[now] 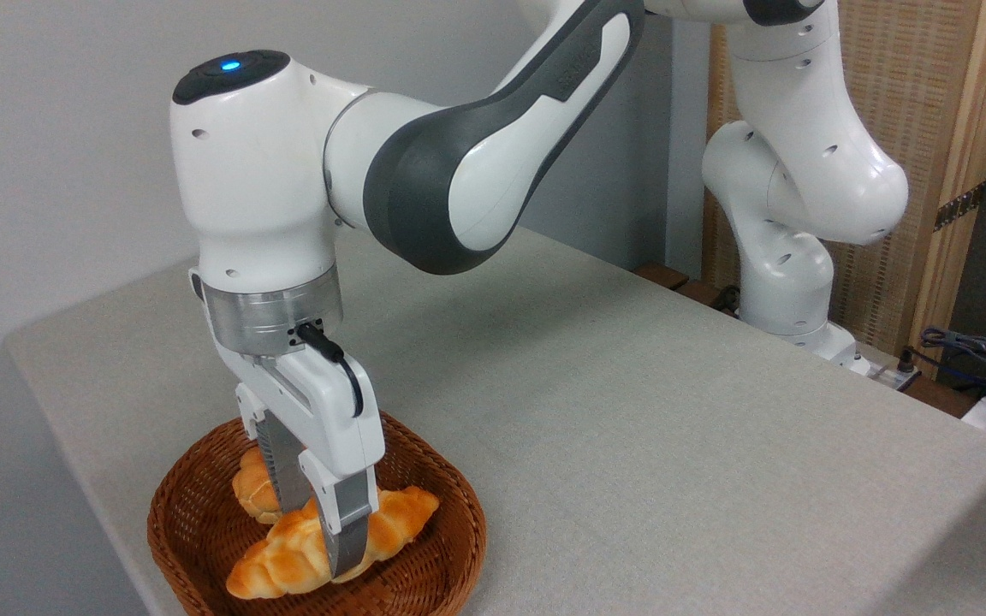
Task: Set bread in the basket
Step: 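Lower the braided roll into the basket beside the round bun, then open the gripper and raise it away from the basket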
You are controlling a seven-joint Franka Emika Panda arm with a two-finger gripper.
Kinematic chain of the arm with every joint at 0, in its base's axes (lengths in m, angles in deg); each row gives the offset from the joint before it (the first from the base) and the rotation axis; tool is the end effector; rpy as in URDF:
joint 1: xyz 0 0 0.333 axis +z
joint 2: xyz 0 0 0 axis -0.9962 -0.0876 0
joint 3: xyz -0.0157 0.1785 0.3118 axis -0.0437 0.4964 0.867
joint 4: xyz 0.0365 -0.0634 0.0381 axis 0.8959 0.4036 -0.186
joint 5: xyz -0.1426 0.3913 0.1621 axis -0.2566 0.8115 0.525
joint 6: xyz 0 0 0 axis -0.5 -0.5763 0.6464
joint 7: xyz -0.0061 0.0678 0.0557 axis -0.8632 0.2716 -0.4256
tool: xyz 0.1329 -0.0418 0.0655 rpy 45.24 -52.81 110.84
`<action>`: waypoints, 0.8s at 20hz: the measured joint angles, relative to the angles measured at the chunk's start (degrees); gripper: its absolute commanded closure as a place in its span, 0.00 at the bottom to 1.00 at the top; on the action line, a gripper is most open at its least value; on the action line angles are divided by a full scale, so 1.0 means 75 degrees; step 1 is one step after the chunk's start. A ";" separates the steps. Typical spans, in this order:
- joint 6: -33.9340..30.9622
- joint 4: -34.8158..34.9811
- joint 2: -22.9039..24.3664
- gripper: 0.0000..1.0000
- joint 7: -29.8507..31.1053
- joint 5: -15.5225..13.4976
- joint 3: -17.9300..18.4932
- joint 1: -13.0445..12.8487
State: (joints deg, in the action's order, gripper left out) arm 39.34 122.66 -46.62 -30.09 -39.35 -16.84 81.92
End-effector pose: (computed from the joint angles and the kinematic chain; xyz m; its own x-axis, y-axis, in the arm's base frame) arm 0.7295 0.0159 0.4413 0.7057 -0.7022 0.0950 -0.6978 -0.7119 -0.0788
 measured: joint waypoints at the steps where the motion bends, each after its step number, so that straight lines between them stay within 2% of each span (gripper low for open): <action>1: 0.0000 -0.0004 0.0005 0.00 0.0000 0.0000 0.0000 0.0000; 8: -0.0207 -0.0069 0.0178 0.00 0.0000 -0.0021 -0.0006 -0.0005; 13: -0.2140 -0.0126 0.1300 0.00 0.0000 -0.0055 -0.0203 -0.0036; 16: -0.2512 0.0044 0.1963 0.00 0.0000 -0.0086 -0.0248 -0.0051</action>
State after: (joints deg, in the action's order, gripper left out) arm 20.50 122.99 -31.90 -30.09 -40.00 -18.70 81.54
